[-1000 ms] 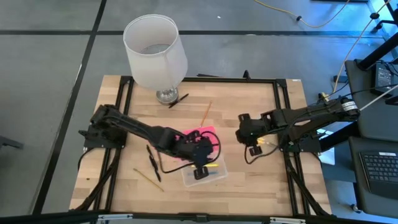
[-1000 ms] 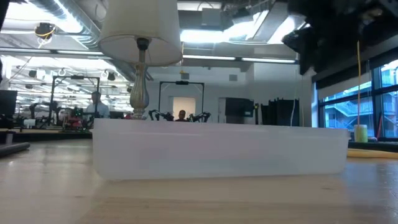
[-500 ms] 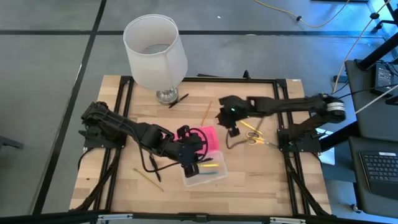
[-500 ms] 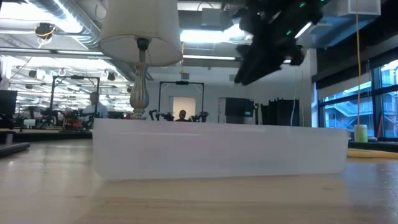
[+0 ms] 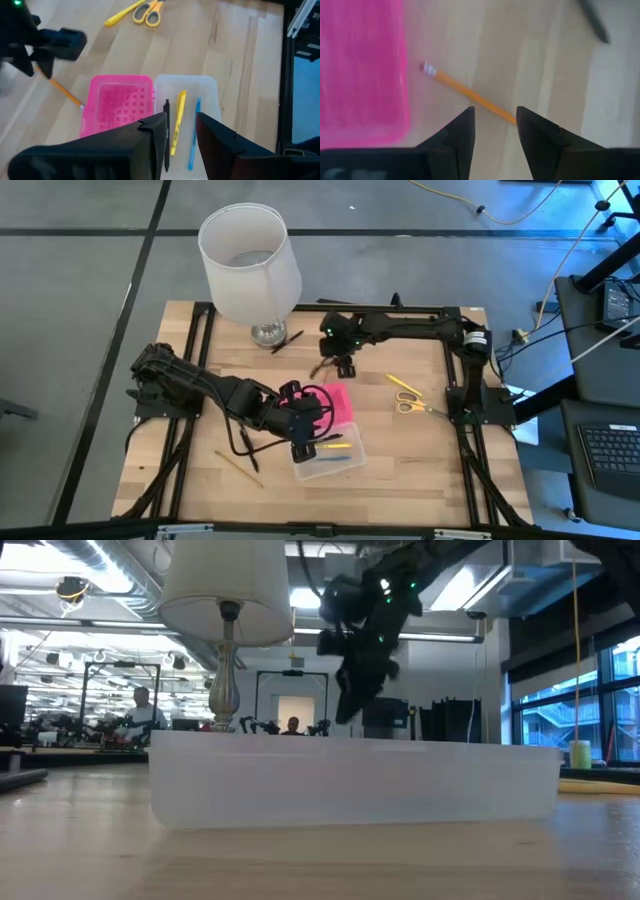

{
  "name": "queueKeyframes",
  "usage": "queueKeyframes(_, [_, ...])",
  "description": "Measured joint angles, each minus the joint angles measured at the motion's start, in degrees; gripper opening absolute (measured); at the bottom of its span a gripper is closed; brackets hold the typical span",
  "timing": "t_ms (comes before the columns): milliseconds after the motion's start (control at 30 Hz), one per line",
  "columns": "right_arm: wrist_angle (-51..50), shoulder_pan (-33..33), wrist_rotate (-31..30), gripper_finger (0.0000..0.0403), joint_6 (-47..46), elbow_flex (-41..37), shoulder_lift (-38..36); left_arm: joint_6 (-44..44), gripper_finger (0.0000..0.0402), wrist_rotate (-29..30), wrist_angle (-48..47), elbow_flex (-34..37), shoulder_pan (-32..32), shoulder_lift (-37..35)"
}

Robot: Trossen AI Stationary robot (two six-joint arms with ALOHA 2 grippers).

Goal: Pick & place school supplies into a supply box
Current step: Put the orange pencil into the transparent supply box

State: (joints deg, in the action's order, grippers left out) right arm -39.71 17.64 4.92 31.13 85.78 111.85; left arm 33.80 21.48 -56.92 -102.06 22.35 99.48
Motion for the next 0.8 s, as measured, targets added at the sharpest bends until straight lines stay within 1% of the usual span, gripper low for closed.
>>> queueKeyframes(67, [-0.17,-0.04,0.93,0.0149,8.66,0.09,0.55,0.12,0.0095,-0.39,-0.57,0.0,0.05,0.0])
queueKeyframes(167, [0.51,-0.1,1.78,0.0149,15.01,0.11,0.99,0.09,0.0097,-0.43,-0.76,0.0,0.05,0.0])
queueKeyframes(267, [0.38,0.37,1.82,0.0149,17.0,0.11,1.56,0.09,0.0099,-0.43,-0.82,0.0,0.04,0.0])
queueKeyframes(800, [0.87,3.66,2.29,0.0149,18.58,0.1,8.15,0.09,0.0099,-0.6,-1.17,0.0,0.05,0.0])
